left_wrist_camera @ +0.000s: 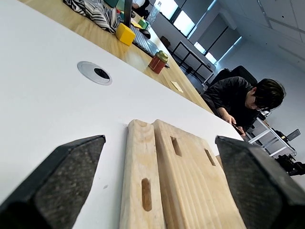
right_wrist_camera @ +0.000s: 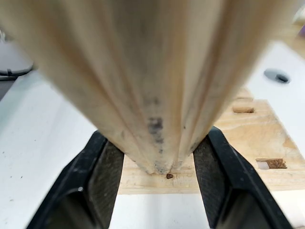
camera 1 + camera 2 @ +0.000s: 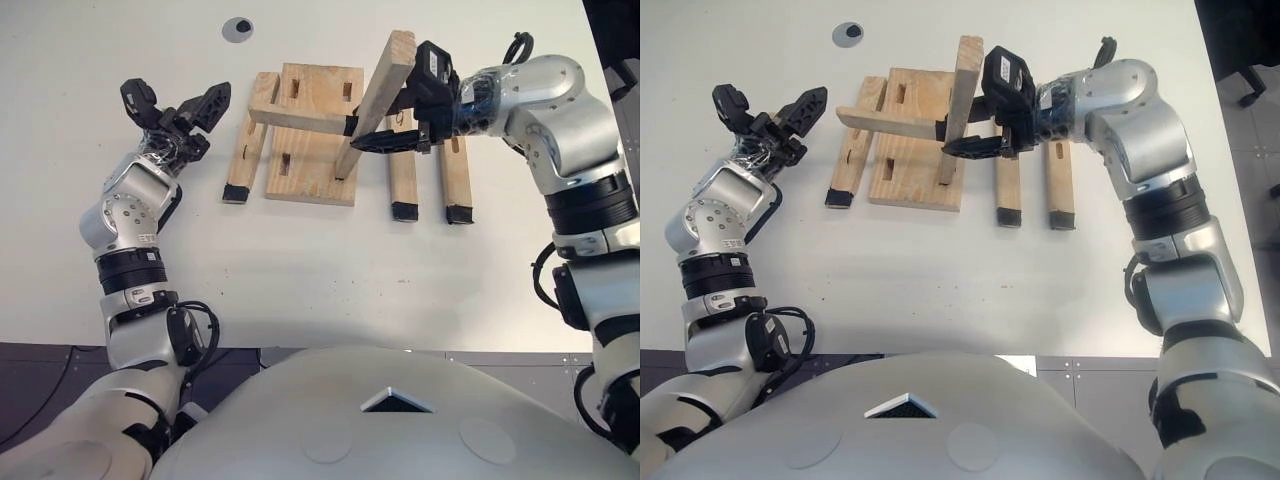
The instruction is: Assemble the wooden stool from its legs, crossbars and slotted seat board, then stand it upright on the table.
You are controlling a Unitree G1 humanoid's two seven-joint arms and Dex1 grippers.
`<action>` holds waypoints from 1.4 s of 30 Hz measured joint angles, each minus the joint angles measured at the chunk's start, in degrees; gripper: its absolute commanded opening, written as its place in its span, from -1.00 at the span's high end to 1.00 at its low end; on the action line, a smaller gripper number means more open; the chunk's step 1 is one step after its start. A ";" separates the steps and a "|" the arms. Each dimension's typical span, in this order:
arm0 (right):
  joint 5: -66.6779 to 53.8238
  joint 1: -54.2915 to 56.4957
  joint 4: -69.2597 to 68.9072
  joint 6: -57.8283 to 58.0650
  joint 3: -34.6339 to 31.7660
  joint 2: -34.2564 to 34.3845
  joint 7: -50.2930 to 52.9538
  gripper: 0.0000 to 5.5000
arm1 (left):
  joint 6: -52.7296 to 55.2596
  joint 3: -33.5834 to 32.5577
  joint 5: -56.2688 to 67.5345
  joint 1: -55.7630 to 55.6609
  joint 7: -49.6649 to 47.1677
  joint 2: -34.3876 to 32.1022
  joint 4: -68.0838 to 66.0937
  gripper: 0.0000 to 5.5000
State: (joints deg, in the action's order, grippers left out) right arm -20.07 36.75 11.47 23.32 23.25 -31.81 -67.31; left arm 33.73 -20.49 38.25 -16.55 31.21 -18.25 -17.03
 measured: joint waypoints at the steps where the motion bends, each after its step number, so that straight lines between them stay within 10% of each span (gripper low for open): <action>1: 0.44 0.02 0.08 -0.28 0.38 -0.07 0.04 0.26 | -0.17 -0.05 0.01 0.00 -0.01 0.10 -0.10 -0.54; 24: -2.94 -13.86 -16.05 -8.13 -2.90 -7.45 -2.68 0.26 | 0.02 1.01 -0.96 0.69 -1.98 1.10 1.60 -0.54; 37: 0.93 -24.13 -18.80 -0.05 -8.24 -12.81 1.51 -0.63 | 1.01 0.02 -0.37 3.51 -2.93 1.42 4.55 -0.54; 42: 2.37 -27.51 -18.38 1.21 -15.28 -10.83 12.31 -0.63 | 0.91 -0.21 -0.43 6.26 -3.57 2.47 5.91 -0.54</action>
State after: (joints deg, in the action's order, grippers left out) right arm -17.70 9.24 -6.90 24.54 7.97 -42.64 -55.00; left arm 34.64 -20.70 37.82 -10.29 27.64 -15.79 -11.12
